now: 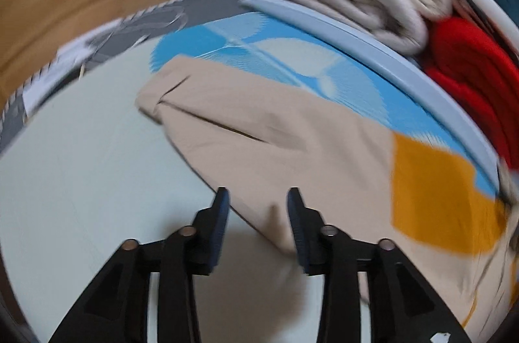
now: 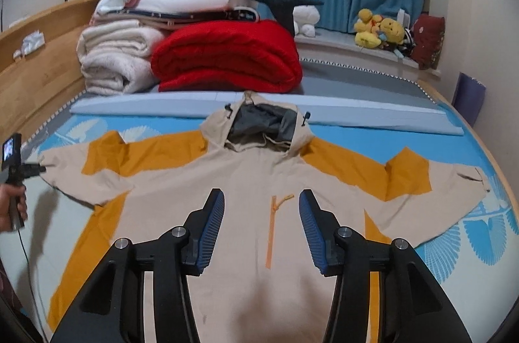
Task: Fold large clothes
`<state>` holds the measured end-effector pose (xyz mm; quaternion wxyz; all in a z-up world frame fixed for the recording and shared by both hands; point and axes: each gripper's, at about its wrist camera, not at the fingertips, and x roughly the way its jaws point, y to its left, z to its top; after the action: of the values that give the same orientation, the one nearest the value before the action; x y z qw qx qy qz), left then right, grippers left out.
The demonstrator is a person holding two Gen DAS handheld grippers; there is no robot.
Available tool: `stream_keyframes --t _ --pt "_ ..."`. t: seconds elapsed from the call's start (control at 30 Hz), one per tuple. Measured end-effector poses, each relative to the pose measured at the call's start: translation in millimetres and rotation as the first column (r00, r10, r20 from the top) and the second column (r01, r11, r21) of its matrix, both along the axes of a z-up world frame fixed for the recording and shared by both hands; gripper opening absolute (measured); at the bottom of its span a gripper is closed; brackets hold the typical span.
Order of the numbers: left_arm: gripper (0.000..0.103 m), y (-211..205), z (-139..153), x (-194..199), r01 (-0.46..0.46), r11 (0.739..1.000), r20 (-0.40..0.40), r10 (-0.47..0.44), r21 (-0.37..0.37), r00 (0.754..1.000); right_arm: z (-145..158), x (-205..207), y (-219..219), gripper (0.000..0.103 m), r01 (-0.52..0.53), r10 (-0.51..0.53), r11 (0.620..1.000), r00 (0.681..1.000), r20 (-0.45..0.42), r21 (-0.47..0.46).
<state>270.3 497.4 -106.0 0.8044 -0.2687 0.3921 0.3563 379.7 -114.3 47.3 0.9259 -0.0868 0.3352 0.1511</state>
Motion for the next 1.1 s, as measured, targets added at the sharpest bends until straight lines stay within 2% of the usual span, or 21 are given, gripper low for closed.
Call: stream_keyframes --t 0.03,0.07,0.23,0.3,0.37,0.4,0.47,0.5,0.67,0.73,0.77,0.8,0.9,0.97,1.0,1.07,1.1 --pt "0.041 12.9 -4.5 -3.0 -0.042 0.999 0.018 0.043 -0.026 0.999 -3.8 3.7 0.2 0.012 -0.003 0.003 1.000 1.000 -0.014 -0.004" --pt "0.045 25.4 -9.2 -6.2 -0.083 0.995 0.032 0.084 -0.053 0.996 -7.6 7.8 0.3 0.005 -0.006 0.005 1.000 0.999 -0.032 -0.005" --pt "0.050 63.9 -30.3 -20.1 -0.199 0.963 0.072 0.215 -0.180 0.974 -22.0 20.3 2.6 0.006 -0.027 0.026 1.000 0.996 -0.087 -0.003" --pt "0.048 71.8 -38.8 -22.3 -0.208 0.954 0.080 0.230 -0.215 0.970 -30.2 23.5 3.2 0.008 -0.036 0.034 0.999 0.993 -0.113 -0.016" --pt "0.047 73.8 -40.0 -20.8 -0.196 0.959 0.090 0.218 -0.206 0.972 -38.3 26.1 1.7 0.010 -0.034 0.030 0.999 0.990 -0.136 -0.024" --pt "0.036 74.6 -39.6 -17.1 -0.180 0.964 0.079 0.199 -0.197 0.977 -41.0 27.7 1.0 0.011 -0.032 0.029 0.999 0.988 -0.150 -0.021" --pt "0.000 76.7 -37.9 -7.8 -0.128 0.966 0.066 0.146 -0.223 0.987 -47.4 31.9 -3.6 0.013 -0.012 0.010 1.000 0.981 -0.193 -0.007" --pt "0.000 76.4 -34.5 -7.4 -0.131 0.966 0.063 0.149 -0.222 0.987 -49.3 33.9 -5.7 0.013 -0.001 0.000 1.000 0.977 -0.212 -0.001" --pt "0.000 46.1 32.2 -1.1 -0.116 0.985 0.143 0.134 -0.130 0.980 -54.9 40.2 -13.5 0.013 0.049 -0.049 0.999 0.962 -0.269 -0.007" --pt "0.000 18.6 70.1 8.5 -0.066 0.995 0.201 0.080 -0.078 0.976 -56.9 42.5 -17.5 0.010 0.076 -0.073 0.997 0.954 -0.290 -0.002" --pt "0.000 -0.9 91.1 15.1 -0.024 0.999 0.232 0.034 -0.045 0.972 -57.0 42.3 -18.8 0.004 0.083 -0.079 0.997 0.953 -0.294 0.003" --pt "0.000 -15.8 104.4 21.8 0.010 1.000 0.253 -0.004 -0.022 0.968 -55.7 42.0 -20.4 0.002 0.093 -0.086 0.996 0.951 -0.296 0.012" --pt "0.000 -86.4 150.2 41.3 0.163 0.985 0.316 -0.173 0.060 0.933 -48.6 37.4 -24.6 0.002 0.108 -0.098 0.994 0.953 -0.288 0.022" --pt "0.000 -145.5 171.9 56.1 0.286 0.953 0.340 -0.303 0.102 0.890 -43.0 35.1 -28.6 0.002 0.118 -0.104 0.993 0.952 -0.287 0.030" --pt "0.000 -185.6 181.9 64.8 0.368 0.921 0.347 -0.388 0.124 0.854 -40.4 33.8 -31.6 0.002 0.123 -0.105 0.992 0.951 -0.292 0.043" --pt "0.000 -244.6 188.3 73.7 0.478 0.867 0.351 -0.495 0.140 0.795 -37.6 32.8 -35.5 0.004 0.123 -0.098 0.991 0.948 -0.302 0.062" --pt "0.000 -277.8 188.5 78.0 0.541 0.829 0.345 -0.554 0.143 0.758 -36.4 31.9 -37.4 0.004 0.122 -0.097 0.990 0.949 -0.301 0.066"
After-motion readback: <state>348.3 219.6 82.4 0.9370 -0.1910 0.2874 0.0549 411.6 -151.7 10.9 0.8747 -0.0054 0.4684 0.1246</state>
